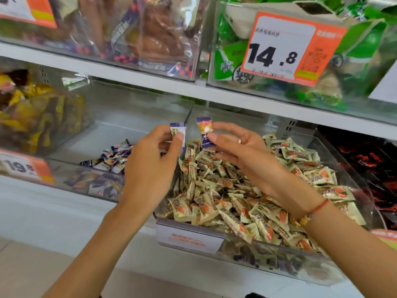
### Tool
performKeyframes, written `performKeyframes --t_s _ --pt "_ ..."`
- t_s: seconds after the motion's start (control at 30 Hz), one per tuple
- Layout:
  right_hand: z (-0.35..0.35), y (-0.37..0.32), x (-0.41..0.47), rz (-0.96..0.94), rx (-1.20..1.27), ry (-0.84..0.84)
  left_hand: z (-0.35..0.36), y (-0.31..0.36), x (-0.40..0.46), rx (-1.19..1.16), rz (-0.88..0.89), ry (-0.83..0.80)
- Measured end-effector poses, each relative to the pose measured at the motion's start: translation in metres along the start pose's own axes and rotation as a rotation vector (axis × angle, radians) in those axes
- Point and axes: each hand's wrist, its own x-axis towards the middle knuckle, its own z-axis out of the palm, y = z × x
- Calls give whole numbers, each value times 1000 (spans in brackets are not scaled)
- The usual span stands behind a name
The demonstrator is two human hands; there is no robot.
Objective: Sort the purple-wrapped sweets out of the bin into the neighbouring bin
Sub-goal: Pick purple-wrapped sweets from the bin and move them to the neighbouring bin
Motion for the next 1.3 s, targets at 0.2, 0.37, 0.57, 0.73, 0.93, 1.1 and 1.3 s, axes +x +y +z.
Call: performKeyframes --t_s 0.2,0.37,0.57,0.73,0.93,1.1,1.3 --pt "25 -2 -18 -31 55 76 8 11 -7 -84 25 -24" --pt "33 5 -18 -29 131 144 10 13 -15 -80 76 -54" --pt "24 1 -22 -49 -128 43 5 4 -12 188 223 -52" --pt "-41 3 21 -41 -634 111 -11 -9 3 532 413 4" --pt "-57 43 89 -43 -1315 -164 -12 -11 2 564 461 -15" --pt "-36 72 114 16 -1590 -368 -10 -11 3 552 444 2" --pt "-21 67 117 65 -1674 -324 -10 -7 0 522 412 15"
